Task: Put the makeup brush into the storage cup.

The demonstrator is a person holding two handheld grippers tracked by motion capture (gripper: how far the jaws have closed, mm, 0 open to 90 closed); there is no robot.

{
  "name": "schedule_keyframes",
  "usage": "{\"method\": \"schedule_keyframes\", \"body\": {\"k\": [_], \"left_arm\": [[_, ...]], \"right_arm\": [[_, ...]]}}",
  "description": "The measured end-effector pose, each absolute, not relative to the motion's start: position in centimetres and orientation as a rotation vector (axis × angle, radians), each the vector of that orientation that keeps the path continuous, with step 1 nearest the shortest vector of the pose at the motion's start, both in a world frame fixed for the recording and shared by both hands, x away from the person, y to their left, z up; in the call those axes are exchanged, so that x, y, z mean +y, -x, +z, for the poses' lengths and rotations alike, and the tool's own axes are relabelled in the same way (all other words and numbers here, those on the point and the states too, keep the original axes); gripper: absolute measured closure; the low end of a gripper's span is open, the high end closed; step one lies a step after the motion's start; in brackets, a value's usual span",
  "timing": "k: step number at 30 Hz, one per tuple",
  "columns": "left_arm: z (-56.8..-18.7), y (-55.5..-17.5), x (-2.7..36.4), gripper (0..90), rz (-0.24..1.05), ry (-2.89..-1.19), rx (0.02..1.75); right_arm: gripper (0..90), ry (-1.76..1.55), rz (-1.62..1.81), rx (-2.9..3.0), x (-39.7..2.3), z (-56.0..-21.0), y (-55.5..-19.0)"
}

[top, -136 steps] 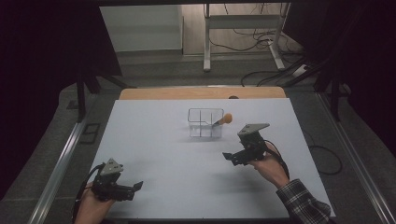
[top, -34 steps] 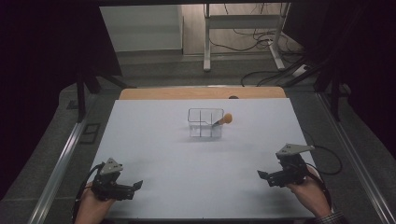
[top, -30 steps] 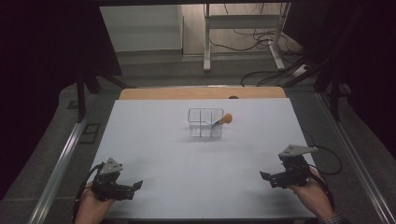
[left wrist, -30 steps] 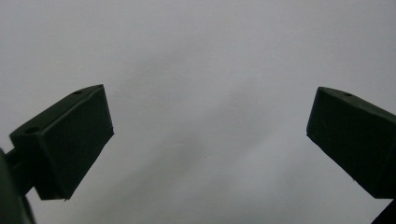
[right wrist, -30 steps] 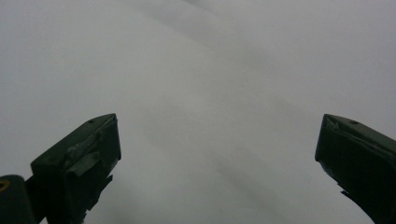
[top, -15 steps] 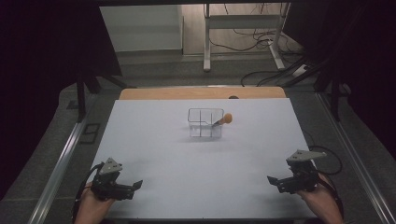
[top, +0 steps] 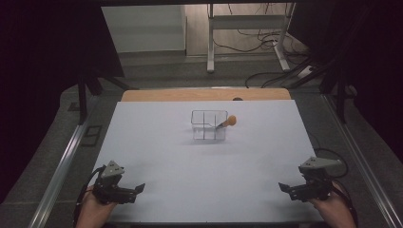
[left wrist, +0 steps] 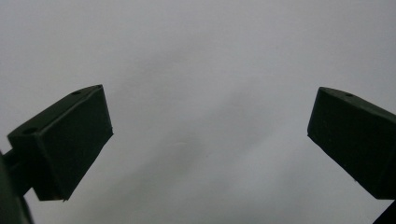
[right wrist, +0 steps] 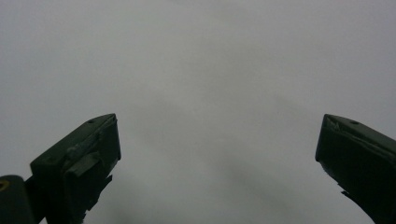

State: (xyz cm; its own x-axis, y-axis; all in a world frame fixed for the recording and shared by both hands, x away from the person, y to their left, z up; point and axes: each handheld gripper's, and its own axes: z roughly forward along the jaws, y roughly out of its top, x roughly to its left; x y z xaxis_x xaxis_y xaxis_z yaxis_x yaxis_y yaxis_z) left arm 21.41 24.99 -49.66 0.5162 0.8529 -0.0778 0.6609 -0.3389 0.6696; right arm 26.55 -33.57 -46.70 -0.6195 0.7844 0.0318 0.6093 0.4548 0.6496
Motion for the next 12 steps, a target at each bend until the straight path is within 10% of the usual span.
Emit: {"method": "schedule_keyframes", "body": {"k": [12], "left_arm": [[-49.66,-21.50,24.90,0.3,0.384,-2.108,1.238]], "right_arm": [[0.4,-1.217,0.878,2.445,-34.20,-47.16,-26.09]]}}
